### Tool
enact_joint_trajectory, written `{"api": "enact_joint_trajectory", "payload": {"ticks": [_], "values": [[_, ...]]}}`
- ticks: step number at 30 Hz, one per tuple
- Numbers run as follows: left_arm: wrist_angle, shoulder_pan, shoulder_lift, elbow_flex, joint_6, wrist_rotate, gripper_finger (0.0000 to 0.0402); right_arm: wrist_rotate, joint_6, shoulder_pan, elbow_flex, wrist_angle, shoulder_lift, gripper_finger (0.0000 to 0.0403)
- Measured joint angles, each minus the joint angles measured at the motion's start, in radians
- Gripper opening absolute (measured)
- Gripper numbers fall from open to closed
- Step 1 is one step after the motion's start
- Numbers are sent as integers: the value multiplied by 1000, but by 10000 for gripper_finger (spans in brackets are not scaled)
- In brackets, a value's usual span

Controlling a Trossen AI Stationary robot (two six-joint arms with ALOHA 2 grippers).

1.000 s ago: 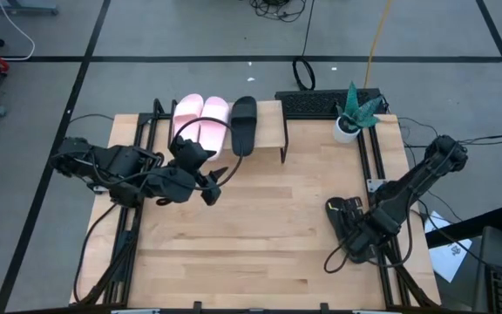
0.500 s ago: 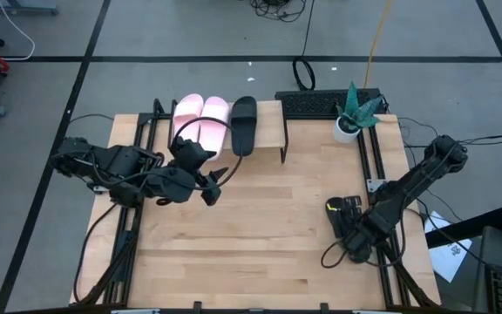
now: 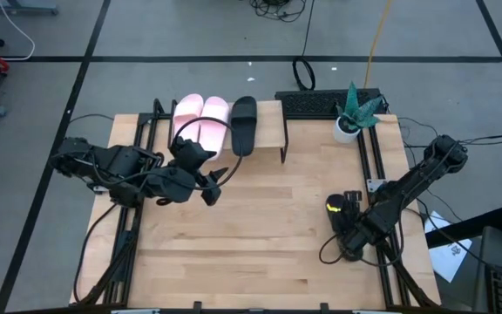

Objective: Pick and place slides into the shelf
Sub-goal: Put the black slipper on the shelf

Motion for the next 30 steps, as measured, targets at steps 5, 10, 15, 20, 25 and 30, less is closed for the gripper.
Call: {"api": "enact_joint_trajectory", "payload": {"ticks": [5,10,15,20,25,30], "values": [[0,0,0,0,1,0,253,16,38,0,0,-8,0,112],[0,0,0,0,2,0,253,21,38,0,3,-21,0,17],[0,0,0,0,2,0,253,14,44,0,8,-40,0,7],[-17,0,0,0,5,-3,253,-4,52,-1,104,-155,2,4],[-115,2,0,0,-12,-45,253,46,47,0,319,-257,2,3],[-266,5,0,0,-82,-93,253,169,32,-16,570,-283,2,1]]}}
